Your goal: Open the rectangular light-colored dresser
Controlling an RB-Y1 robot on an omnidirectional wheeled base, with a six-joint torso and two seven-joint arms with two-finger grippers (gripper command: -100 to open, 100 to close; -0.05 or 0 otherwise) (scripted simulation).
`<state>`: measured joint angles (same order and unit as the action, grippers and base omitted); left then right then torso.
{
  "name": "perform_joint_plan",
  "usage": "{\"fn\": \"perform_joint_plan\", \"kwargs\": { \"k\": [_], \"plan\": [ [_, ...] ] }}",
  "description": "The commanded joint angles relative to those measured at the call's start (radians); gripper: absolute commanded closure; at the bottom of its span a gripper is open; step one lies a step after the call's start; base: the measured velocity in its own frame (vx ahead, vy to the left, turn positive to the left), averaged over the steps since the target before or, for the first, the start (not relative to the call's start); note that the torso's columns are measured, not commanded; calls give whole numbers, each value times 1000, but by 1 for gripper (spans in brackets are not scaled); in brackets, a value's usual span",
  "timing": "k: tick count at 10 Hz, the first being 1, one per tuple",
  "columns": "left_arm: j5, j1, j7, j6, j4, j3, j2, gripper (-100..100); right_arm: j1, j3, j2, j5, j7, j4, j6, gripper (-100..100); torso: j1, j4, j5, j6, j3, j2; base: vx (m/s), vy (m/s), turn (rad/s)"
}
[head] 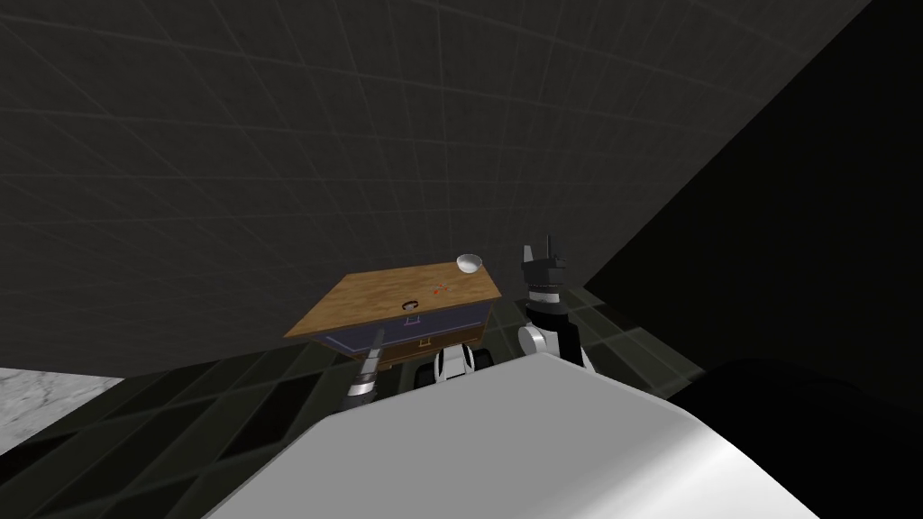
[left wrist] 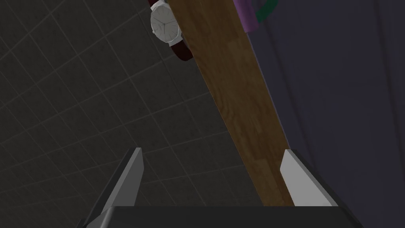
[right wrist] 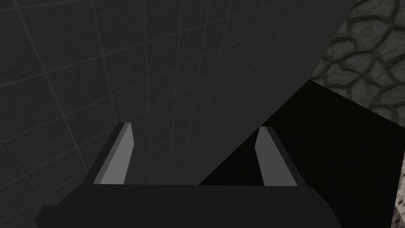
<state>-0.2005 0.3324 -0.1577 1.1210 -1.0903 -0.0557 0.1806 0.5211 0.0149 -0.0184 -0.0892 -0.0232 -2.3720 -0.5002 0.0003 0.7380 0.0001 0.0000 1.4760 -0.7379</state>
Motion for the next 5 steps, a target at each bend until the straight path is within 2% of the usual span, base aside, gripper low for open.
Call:
{"fn": "perform_joint_plan", "kwargs": {
  "k": [1,3,4,5],
  "plan": [
    [-6,-12,-15,57,91,-9,-17,-100,0,0,0,0,0,0,0,0,-1,0,0,0,1,1,70,-44,15],
    [-8,-18,-21,77,146,-13,-28,-100,0,0,0,0,0,0,0,0,0,0,0,0,0,0,47,-26,8],
    [-8,-18,-21,77,147,-13,-28,-100,0,0,0,0,0,0,0,0,1,0,0,0,-1,-1,28,-12,5],
    [-10,-23,-26,96,184,-16,-42,-100,0,0,0,0,0,0,0,0,1,0,0,0,-1,-2,27,-18,8]
  ]
}}
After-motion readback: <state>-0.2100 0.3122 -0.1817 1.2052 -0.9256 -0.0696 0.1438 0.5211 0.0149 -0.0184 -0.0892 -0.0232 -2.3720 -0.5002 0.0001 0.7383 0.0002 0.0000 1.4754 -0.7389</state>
